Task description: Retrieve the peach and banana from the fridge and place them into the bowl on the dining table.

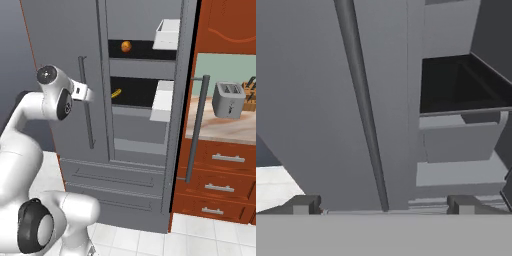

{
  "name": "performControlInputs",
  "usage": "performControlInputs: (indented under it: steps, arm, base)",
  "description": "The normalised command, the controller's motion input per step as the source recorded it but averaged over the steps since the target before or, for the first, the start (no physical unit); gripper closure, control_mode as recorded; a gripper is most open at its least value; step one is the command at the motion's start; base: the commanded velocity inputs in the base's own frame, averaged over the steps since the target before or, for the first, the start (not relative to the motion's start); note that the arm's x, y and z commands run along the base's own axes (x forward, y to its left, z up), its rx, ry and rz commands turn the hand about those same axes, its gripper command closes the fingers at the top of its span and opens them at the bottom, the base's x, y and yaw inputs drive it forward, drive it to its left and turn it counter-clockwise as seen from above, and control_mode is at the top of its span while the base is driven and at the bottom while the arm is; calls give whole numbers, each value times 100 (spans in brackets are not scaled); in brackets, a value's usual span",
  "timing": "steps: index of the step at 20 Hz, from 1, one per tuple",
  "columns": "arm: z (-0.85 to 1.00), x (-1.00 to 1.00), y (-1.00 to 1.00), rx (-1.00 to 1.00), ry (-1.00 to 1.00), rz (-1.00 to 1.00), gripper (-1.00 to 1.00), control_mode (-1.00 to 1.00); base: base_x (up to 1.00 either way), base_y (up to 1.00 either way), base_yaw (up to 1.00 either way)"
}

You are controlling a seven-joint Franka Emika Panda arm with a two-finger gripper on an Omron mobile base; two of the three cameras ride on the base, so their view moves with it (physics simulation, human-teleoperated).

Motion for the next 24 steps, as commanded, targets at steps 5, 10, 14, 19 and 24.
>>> performControlInputs:
  steps: [5, 10, 14, 19, 24]
  arm:
    - [-12, 65, 4, 0, 0, 0, -100, -100]
    - [-24, 50, 17, 0, 0, 0, -100, -100]
    - [-18, 51, 12, 0, 0, 0, -100, -100]
    - [-9, 63, 0, 0, 0, 0, -100, -100]
    - [-13, 65, 6, 0, 0, 0, -100, -100]
  base:
    - [0, 0, 0]
    - [0, 0, 0]
    - [0, 0, 0]
    - [0, 0, 0]
    - [0, 0, 0]
